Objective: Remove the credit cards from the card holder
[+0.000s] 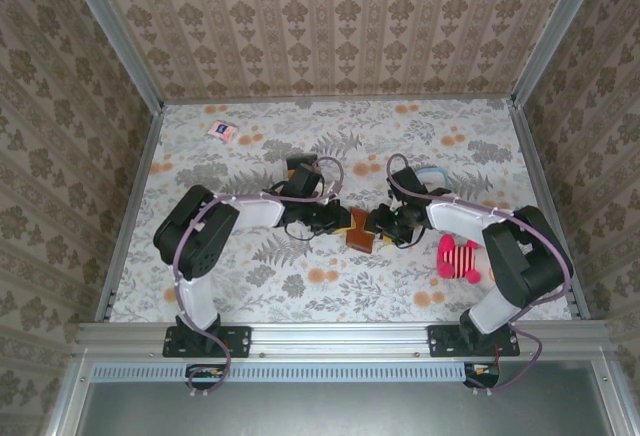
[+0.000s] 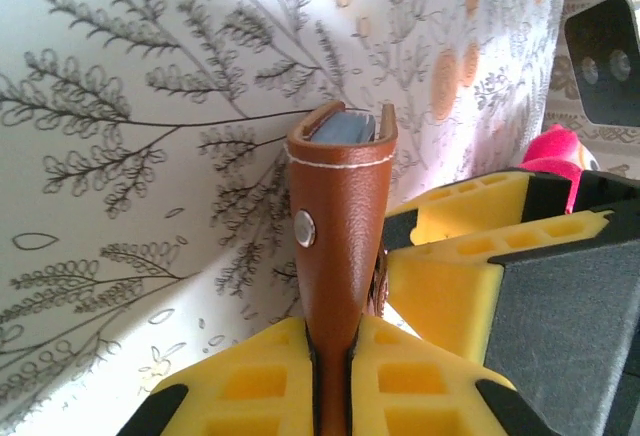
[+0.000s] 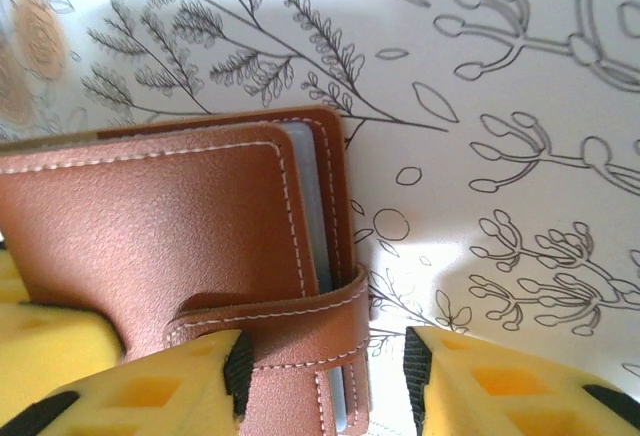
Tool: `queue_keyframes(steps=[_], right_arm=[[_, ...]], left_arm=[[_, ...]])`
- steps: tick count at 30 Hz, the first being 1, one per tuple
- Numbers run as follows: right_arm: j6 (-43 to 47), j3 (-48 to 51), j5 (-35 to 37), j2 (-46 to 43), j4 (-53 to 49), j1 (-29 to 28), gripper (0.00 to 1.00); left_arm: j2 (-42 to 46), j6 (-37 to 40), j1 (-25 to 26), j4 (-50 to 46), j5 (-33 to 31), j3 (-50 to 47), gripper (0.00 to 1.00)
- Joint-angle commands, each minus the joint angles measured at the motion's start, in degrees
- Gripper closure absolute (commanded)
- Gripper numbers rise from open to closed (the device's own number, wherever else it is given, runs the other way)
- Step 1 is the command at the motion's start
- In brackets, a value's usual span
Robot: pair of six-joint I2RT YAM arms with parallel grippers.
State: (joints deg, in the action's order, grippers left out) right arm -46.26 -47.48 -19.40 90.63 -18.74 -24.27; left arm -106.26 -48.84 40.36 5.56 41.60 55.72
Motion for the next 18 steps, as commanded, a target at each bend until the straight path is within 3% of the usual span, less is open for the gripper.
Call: queue_keyframes(steps=[1,8,18], right_arm=[[2.73,-1.82,3.71,-3.96,-3.17,0.19,0.47],[3.26,-5.12,3.75,-3.89,-4.82,-1.93,0.49],[0.68,-7.05,3.26,0.72,-4.03,-6.28,0.6]], left_arm=[[3.25,3.59,-0.24,-2.97,0.63,0.48,0.92],[4.3,7.53,-0.25,-9.32,-2.25,2.64,0.93],[3.6,7.01,-0.26,-9.71,-3.33,3.24,0.95]])
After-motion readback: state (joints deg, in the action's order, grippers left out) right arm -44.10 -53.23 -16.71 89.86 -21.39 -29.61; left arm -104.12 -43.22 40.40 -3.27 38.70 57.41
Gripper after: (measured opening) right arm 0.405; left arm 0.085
